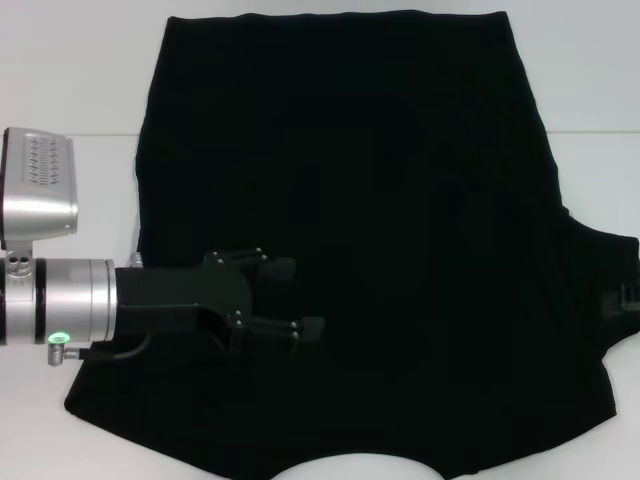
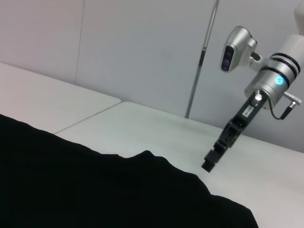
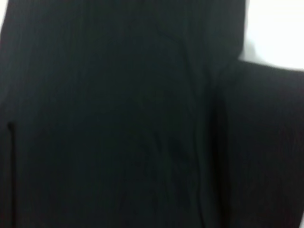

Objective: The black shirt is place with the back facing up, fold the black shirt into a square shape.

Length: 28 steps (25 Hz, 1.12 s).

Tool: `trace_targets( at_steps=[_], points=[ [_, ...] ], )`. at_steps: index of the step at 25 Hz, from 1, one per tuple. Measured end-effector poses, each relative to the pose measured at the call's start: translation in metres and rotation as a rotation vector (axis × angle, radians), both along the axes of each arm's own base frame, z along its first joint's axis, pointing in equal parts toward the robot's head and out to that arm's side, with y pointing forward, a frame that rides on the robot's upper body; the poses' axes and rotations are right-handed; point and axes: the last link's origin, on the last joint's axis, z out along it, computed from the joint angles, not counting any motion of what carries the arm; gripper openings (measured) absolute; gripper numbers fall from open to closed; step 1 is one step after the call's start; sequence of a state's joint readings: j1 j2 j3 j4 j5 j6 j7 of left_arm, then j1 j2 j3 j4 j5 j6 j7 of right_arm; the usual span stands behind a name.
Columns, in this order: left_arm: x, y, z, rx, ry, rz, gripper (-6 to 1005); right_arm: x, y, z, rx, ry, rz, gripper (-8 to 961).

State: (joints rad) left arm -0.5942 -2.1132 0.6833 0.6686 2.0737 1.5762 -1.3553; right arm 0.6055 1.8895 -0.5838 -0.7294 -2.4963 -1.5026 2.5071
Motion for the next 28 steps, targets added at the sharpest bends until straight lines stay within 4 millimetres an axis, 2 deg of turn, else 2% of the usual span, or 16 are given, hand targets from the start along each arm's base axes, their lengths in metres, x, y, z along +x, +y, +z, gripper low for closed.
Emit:
trace_targets(
  at_steps=[4,28],
  points=[
    [0.001,0.0,-0.001,-0.004,0.001,0.0,934,0.007,-0.003,-0.002,-0.016,-0.027,-0.022,913],
    [-0.001,0.004,-0.001,0.013,0.01,0.016,933,0.007,0.012,-0.016,-0.004,-0.072,-0.032,910]
  ],
)
